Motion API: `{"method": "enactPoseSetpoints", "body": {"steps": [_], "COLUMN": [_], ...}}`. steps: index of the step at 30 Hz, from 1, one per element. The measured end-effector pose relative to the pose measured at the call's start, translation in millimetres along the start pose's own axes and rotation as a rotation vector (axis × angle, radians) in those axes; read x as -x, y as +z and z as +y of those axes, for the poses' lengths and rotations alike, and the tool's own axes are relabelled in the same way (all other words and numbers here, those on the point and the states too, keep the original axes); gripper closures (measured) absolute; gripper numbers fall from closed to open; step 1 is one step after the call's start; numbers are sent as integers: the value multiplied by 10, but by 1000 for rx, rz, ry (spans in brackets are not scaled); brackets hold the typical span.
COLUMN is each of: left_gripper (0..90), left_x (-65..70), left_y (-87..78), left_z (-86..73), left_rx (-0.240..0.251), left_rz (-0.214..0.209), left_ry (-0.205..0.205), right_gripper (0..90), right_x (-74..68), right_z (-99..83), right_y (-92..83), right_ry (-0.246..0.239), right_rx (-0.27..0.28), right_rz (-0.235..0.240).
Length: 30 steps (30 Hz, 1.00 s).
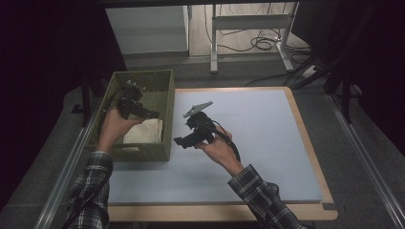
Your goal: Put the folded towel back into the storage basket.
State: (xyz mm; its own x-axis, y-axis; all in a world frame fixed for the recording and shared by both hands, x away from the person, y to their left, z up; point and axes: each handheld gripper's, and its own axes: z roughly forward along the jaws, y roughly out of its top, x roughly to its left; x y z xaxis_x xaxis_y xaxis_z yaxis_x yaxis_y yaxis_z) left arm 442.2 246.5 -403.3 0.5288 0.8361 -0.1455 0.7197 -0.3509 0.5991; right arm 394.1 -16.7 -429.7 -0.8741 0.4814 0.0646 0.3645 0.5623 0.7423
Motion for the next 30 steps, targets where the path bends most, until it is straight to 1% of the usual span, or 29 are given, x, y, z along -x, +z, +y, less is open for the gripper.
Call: {"method": "enactPoseSetpoints", "body": {"steps": [3,5,7,9,11,12,14,16,20,21,23,25,27,30], "left_gripper": [77,66,58,51,47,48,46,47,48,48,47,45,44,40], "left_x": [65,123,165,208,245,265,309,350,470,507,575,635,704,789], "left_y": [19,37,47,60,75,80,101,109,160,181,221,260,306,362], "left_z": [29,53,73,96,116,129,156,186,247,267,297,320,350,382], "left_rx": [5,4,5,8,7,-1,-3,-11,-21,-33,-41,-47,-59,-67], "left_rz": [-6,-12,-4,-15,-14,-17,-15,-16,-15,-12,-14,-11,-13,-15], "left_ry": [16,32,41,50,53,62,66,82,101,114,131,143,169,188], "right_gripper": [124,118,115,112,107,106,101,96,84,80,77,75,74,74], "right_x": [23,44,62,81,99,104,118,138,176,187,212,236,269,318], "right_z": [-76,-137,-184,-238,-298,-319,-372,-428,-543,-572,-639,-692,-753,-852], "right_y": [-37,-63,-82,-102,-124,-132,-154,-181,-233,-246,-282,-315,-360,-435], "right_ry": [0,3,10,13,12,11,8,5,6,4,1,6,14,25], "right_rx": [-1,1,2,-1,-7,-10,-17,-20,-30,-36,-43,-43,-41,-35], "right_rz": [-3,3,7,7,1,-2,-9,-14,-25,-29,-42,-47,-48,-53]}}
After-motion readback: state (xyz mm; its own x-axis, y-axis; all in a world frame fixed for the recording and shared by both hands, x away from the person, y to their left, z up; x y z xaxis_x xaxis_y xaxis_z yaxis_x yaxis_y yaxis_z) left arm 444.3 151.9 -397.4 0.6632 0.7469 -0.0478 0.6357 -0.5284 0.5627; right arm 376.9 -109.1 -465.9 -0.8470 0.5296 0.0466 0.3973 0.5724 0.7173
